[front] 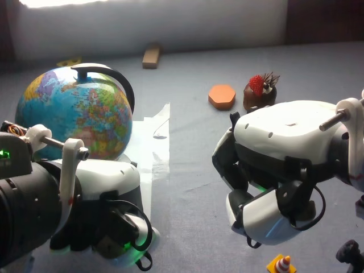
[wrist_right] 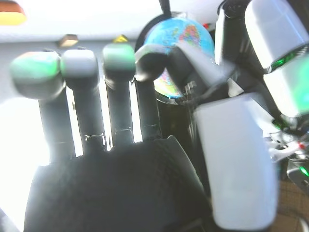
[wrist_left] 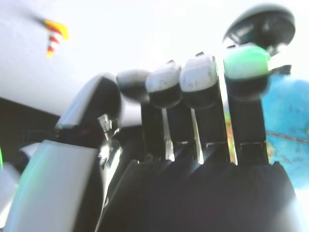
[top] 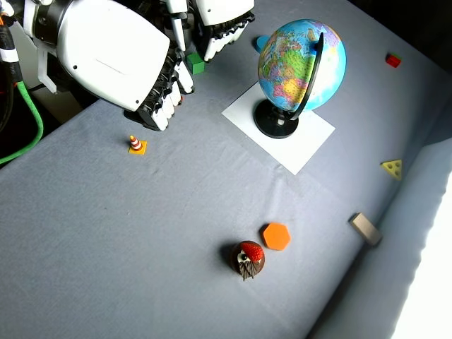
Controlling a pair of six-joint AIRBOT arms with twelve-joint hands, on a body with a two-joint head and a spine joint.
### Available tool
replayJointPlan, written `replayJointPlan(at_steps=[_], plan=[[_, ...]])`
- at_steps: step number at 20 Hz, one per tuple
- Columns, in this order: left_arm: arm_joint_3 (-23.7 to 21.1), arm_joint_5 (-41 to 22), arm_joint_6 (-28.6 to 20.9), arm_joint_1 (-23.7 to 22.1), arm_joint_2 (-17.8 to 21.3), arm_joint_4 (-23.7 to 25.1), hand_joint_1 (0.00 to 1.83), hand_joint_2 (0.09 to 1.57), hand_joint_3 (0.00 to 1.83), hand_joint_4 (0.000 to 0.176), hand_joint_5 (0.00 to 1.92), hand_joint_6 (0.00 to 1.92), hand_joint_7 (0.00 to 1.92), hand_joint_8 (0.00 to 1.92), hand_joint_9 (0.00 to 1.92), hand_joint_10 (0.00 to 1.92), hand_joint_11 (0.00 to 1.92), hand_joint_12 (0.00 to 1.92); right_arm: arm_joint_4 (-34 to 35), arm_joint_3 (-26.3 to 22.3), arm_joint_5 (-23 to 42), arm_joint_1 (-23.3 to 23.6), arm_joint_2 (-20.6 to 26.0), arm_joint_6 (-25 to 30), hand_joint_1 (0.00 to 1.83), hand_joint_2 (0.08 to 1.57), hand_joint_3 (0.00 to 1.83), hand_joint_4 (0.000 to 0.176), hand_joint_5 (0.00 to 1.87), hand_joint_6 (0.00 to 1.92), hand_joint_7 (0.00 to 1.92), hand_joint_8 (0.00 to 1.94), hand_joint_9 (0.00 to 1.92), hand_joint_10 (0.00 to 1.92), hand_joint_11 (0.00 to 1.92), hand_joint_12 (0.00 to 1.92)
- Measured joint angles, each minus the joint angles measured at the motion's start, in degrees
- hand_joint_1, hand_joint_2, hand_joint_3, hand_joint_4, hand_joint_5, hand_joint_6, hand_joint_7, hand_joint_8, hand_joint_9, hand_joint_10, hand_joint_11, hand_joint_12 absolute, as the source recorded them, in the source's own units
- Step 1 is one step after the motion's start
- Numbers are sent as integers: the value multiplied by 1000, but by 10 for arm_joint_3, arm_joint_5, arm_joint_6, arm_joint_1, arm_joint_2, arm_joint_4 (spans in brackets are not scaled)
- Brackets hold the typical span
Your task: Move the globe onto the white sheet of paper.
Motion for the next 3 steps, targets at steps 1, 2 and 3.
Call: replayJointPlan(at_steps=[1, 2, 3], plan=[[0, 0, 0, 0, 0, 0, 803, 1419, 0, 0, 982, 1921, 1137, 1921, 1242, 1921, 1251, 1921, -1, 0, 1, -1, 0, 0, 948, 829, 1167, 0, 740, 1921, 1155, 1941, 1233, 1921, 1292, 1921], [0, 1, 0, 0, 0, -1, 806, 1419, 0, 0, 983, 1921, 1138, 1921, 1243, 1921, 1253, 1921, -1, 0, 1, -1, 0, 0, 949, 829, 1167, 0, 740, 1921, 1156, 1941, 1234, 1921, 1294, 1921], [0, 1, 0, 0, 0, -2, 807, 1420, 0, 0, 983, 1921, 1139, 1921, 1243, 1921, 1254, 1921, -1, 0, 2, -1, 0, 0, 949, 829, 1166, 0, 740, 1921, 1156, 1941, 1235, 1921, 1296, 1921]])
